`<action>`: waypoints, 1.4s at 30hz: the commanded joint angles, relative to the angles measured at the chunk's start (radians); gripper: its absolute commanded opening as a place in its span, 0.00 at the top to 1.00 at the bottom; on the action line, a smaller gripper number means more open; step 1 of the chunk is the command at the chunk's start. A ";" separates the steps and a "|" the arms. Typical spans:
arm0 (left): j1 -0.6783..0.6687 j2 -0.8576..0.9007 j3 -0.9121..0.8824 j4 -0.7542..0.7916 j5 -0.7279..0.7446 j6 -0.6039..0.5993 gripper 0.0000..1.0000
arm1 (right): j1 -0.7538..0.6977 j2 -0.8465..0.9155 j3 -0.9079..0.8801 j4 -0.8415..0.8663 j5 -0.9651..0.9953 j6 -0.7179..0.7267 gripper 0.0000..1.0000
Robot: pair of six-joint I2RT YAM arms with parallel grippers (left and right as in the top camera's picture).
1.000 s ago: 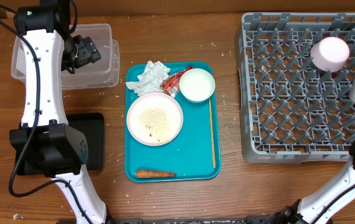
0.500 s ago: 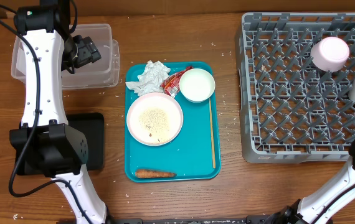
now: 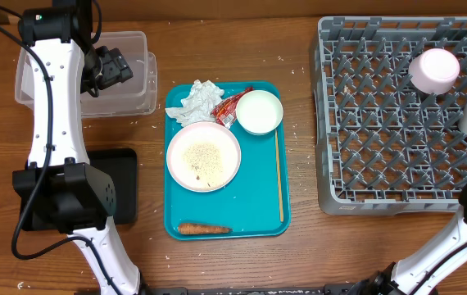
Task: Sort waste into correct bins and load items into the dishwasher
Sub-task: 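Lower the white cup into the right side of the rack and release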
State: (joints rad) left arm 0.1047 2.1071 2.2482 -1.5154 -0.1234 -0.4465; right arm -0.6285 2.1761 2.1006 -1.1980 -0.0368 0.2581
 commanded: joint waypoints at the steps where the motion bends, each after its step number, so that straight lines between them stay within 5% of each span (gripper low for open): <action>1: 0.000 0.005 0.010 0.002 0.001 -0.014 0.00 | 0.000 -0.004 -0.006 0.000 0.010 0.004 0.96; 42: 0.000 0.005 0.010 0.002 0.001 -0.014 0.00 | -0.001 -0.019 -0.005 -0.051 0.182 0.039 0.96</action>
State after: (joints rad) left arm 0.1047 2.1071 2.2482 -1.5154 -0.1234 -0.4465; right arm -0.6277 2.1971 2.0998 -1.2495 0.0986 0.2810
